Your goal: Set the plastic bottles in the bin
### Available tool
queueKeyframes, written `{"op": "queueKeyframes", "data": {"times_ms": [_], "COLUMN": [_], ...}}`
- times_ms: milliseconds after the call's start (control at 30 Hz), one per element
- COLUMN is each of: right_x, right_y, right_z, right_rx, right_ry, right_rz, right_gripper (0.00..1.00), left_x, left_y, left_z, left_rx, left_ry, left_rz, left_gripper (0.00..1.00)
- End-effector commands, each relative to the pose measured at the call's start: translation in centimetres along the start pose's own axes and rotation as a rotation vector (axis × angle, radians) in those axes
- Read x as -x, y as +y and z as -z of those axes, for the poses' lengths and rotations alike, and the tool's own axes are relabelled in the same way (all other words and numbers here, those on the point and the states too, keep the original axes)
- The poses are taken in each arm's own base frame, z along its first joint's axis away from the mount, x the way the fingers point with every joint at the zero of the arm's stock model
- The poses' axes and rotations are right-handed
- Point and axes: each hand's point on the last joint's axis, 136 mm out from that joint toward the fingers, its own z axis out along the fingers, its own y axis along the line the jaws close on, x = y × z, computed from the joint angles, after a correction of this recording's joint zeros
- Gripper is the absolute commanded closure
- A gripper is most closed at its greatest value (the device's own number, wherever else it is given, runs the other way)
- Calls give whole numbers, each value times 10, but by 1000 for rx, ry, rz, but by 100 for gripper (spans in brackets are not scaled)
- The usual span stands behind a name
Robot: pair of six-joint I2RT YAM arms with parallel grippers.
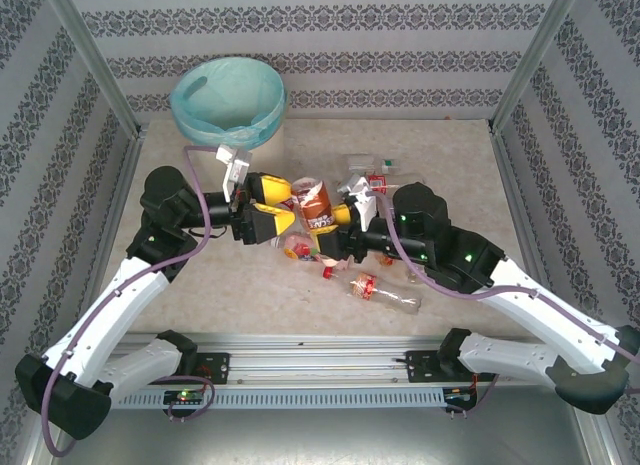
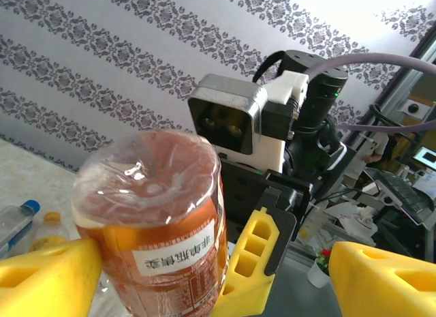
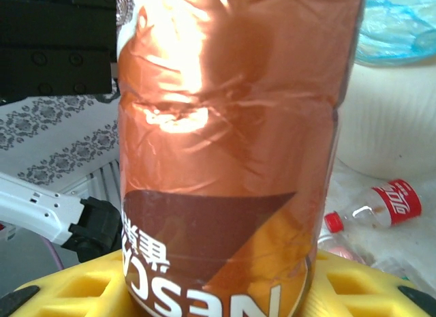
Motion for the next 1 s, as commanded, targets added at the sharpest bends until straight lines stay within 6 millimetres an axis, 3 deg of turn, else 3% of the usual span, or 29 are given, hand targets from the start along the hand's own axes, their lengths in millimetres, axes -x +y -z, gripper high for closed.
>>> {"op": "queueKeyframes", "data": {"times_ms": [0,600,967], "right_x": [34,32,25], "right_y": [20,28,41], "right_z": [6,8,-12], "right_rx": [90,142,223], "right_ry": [-105,-156,-122], "right_rz": [64,61,35], "right_gripper": [51,52,53], "left_x": [0,-1,11], "left_y": [-22,14,-20], "left_z": [0,2,1], "left_rx": [-80,93,-92], "left_ry": [20,-62,-100], "left_rz": [-44,-81,-66], "left_gripper": [14,11,14]}}
